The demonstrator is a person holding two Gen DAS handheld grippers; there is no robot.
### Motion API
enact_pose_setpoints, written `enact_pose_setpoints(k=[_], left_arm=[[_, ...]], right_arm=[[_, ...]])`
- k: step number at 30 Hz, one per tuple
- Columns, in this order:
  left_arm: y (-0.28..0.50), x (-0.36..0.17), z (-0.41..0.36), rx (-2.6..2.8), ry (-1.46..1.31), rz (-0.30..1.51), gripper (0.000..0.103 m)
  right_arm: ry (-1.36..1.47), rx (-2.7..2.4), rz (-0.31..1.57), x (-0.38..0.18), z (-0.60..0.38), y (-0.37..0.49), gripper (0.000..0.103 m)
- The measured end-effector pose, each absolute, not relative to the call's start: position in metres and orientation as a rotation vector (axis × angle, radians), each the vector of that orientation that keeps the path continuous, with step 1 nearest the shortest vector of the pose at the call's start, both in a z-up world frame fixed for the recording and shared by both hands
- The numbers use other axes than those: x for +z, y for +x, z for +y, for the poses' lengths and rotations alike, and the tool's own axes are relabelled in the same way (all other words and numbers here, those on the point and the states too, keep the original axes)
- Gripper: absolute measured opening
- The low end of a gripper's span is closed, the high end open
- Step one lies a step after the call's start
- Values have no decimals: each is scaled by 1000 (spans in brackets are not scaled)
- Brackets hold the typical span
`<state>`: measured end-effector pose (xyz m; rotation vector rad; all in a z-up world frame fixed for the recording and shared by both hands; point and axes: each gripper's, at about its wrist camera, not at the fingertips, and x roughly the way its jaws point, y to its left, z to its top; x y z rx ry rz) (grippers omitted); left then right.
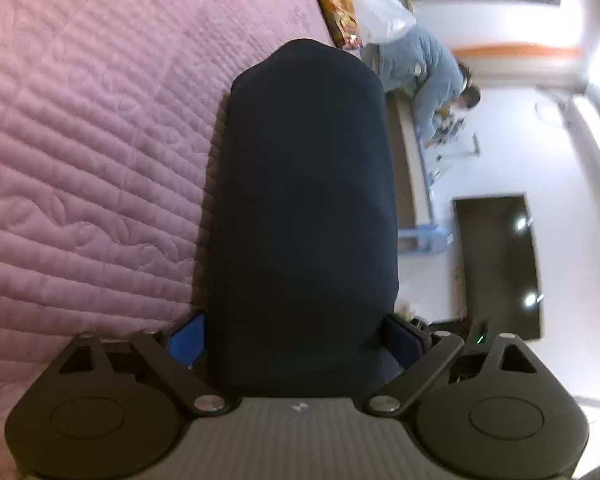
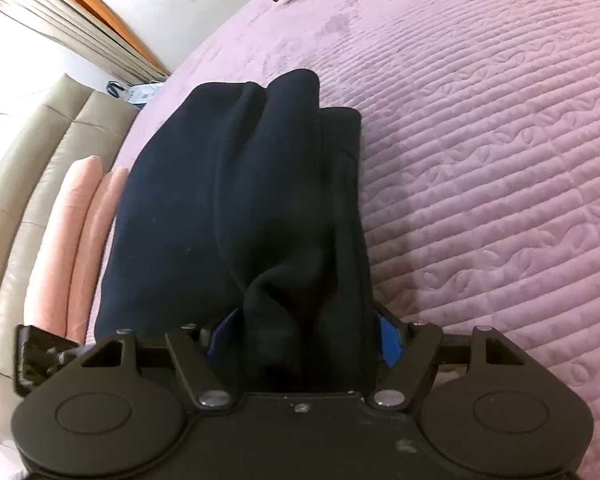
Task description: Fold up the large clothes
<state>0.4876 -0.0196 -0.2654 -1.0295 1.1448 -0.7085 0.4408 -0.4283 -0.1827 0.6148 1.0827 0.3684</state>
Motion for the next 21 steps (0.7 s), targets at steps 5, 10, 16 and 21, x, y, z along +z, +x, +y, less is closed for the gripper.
enact_pose_setpoints(k=[5, 10, 16, 21], left_arm=[[493, -269, -32, -716, -1010, 1098, 81], [491, -262, -30, -758, -1023, 1042, 58], [478, -228, -16, -853, -1019, 917, 58], [444, -197, 16, -916, -999, 816, 58]], right_arm=[[698, 389, 1062, -191, -431, 437, 57], [749, 396, 1013, -184, -436, 427, 45], [751, 465, 875, -151, -422, 400, 44], [748, 545, 770, -124, -401, 361, 44]])
